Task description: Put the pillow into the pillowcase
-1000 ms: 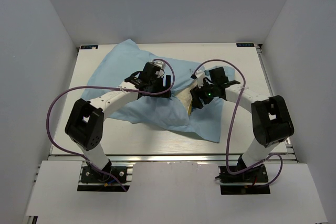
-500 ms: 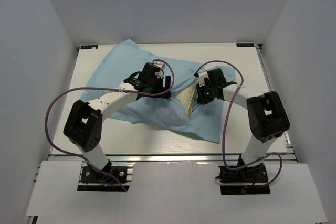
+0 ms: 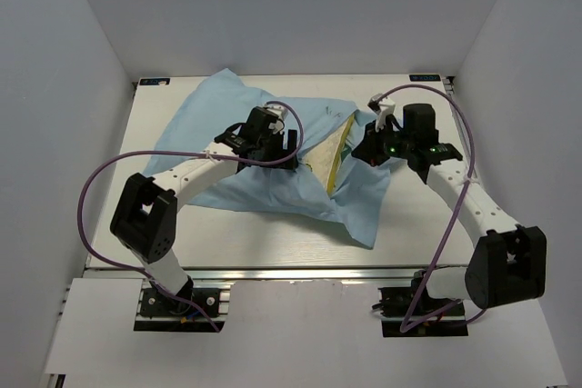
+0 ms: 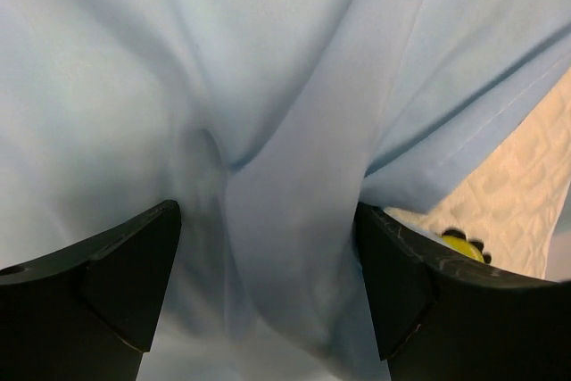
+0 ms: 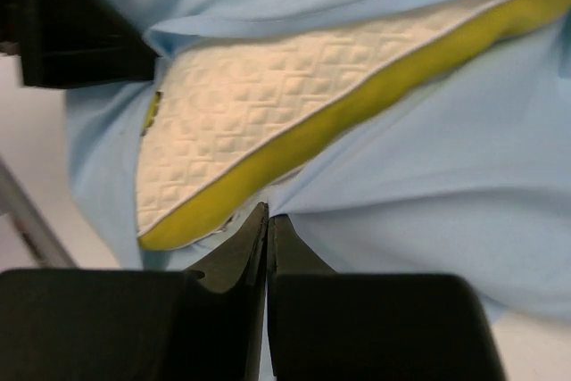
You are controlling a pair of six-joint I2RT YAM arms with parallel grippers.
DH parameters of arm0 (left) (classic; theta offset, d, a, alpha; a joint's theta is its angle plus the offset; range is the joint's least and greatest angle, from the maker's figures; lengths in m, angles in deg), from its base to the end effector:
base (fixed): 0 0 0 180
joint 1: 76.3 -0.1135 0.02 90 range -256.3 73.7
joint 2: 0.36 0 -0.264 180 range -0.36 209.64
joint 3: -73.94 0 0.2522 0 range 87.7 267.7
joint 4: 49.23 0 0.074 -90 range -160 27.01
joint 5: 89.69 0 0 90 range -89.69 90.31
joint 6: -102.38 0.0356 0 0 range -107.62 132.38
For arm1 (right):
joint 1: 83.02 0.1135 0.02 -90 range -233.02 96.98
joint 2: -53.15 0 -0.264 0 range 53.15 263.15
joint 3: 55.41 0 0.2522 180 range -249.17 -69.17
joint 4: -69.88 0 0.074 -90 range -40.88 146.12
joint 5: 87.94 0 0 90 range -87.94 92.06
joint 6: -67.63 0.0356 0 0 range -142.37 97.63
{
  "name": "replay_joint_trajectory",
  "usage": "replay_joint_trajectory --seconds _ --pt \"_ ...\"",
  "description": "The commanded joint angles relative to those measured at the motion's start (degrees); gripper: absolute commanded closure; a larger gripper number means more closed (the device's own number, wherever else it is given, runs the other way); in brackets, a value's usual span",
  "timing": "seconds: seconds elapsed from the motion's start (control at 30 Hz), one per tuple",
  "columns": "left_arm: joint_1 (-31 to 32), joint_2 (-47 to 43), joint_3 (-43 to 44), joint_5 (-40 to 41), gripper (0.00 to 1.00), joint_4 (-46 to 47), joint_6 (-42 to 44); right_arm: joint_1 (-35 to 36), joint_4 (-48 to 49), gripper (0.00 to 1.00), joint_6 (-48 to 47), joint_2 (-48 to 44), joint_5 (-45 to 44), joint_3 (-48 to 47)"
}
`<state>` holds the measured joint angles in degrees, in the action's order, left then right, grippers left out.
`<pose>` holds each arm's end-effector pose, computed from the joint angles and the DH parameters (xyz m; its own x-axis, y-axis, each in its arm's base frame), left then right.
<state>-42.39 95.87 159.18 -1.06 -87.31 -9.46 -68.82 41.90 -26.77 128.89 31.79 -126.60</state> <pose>0.3050 -0.2060 0.2451 -0.7943 0.0858 -0.6014 0.2965 0.9188 -0.2605 0.2815 0.0894 0.2929 -0.4723 -0.1882 -0.8611 -0.6565 0.7270 0.2012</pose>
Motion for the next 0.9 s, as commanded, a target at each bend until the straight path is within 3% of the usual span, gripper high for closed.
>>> replay_joint_trajectory --seconds 0.0,0.07,0.37,0.47,0.6,0.73,0.87 --pt "-0.2 0.5 3.2 0.5 0.11 -0.6 0.8 -0.7 0.2 1.00 1.4 -3.8 13.5 -0.8" --pt "-0.2 0.5 3.9 0.3 0.12 -0.9 0.8 -0.7 -1.2 1.00 1.6 -3.6 15.9 -0.6" --pt "1.3 -8.8 10.7 -8.8 0.11 1.6 1.5 -0.8 -0.8 1.00 -0.2 -3.3 11.0 2.4" --pt "5.0 -9.1 13.1 -11.1 0.10 -1.4 5.1 -0.8 0.5 1.00 1.0 -3.1 10.4 2.4" --pt "12.0 -7.5 12.5 -8.9 0.11 -5.8 9.8 -0.9 1.1 1.00 1.8 -3.1 10.8 2.2" --pt "17.4 -6.7 5.6 -5.8 0.14 -3.6 10.7 -1.3 1.1 1.00 2.0 -3.3 12.4 2.3" --pt "18.1 -2.5 2.6 -0.7 0.29 -2.8 10.3 -2.3 0.3 1.00 3.0 -3.9 16.1 1.4"
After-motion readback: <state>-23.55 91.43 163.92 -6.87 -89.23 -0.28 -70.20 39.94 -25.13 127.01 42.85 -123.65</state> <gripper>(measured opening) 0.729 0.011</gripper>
